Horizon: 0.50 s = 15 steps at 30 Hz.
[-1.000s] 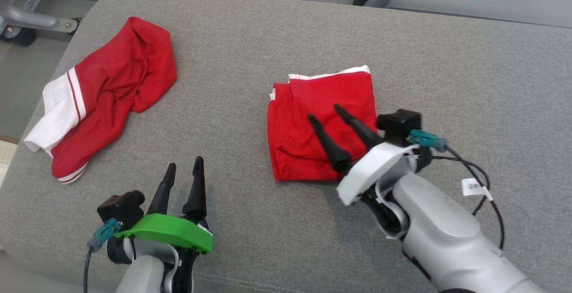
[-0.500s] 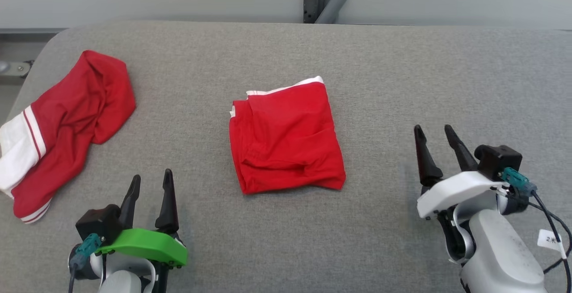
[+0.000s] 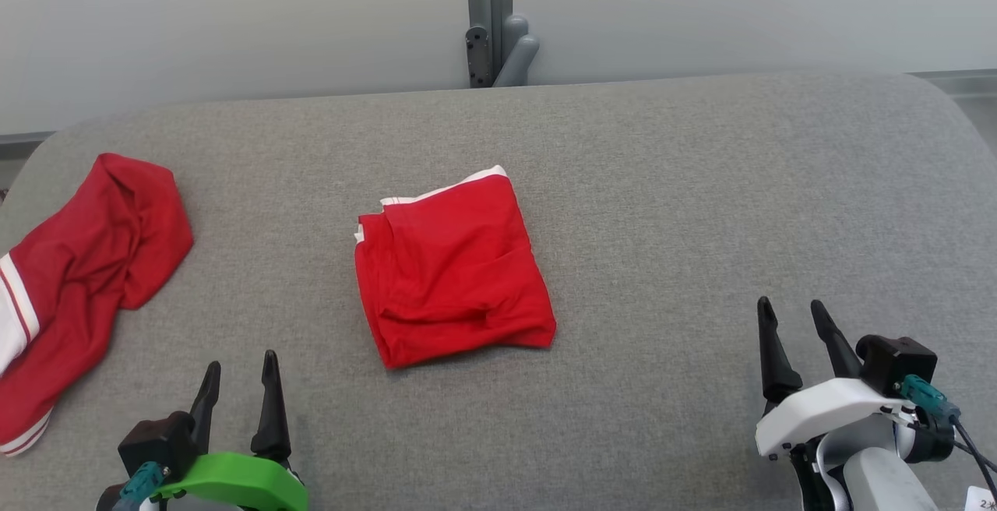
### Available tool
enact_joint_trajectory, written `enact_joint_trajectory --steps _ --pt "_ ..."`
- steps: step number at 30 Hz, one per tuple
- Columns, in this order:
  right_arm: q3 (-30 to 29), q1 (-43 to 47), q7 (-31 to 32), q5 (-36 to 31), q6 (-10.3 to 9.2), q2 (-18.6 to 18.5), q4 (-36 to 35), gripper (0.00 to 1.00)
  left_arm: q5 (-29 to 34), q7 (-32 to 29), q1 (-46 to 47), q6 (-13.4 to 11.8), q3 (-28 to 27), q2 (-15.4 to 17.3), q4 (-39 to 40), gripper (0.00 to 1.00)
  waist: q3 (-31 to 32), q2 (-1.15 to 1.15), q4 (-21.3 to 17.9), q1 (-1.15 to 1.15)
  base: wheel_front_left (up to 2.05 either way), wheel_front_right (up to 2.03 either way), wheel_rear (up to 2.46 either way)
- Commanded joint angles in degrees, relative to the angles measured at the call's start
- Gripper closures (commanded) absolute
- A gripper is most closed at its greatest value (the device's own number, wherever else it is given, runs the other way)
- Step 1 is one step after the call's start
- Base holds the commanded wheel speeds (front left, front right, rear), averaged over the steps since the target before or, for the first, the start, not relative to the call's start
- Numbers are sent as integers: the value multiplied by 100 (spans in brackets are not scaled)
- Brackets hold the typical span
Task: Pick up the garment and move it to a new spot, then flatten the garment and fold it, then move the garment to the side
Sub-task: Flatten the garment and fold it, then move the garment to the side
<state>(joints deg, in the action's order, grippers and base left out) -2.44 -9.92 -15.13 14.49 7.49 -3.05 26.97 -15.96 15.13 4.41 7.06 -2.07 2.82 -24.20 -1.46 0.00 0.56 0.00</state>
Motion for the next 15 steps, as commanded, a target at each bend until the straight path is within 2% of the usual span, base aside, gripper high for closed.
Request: enact_joint_trajectory --steps 1,15 --pt "4 99 0 -3 -1 3 -34 0 25 1 -124 -22 -25 20 12 0 78 0 -99 0 0 0 0" --pt "111 112 0 33 -1 5 -153 0 94 0 -118 -4 112 21 27 0 3 0 -38 0 0 0 0"
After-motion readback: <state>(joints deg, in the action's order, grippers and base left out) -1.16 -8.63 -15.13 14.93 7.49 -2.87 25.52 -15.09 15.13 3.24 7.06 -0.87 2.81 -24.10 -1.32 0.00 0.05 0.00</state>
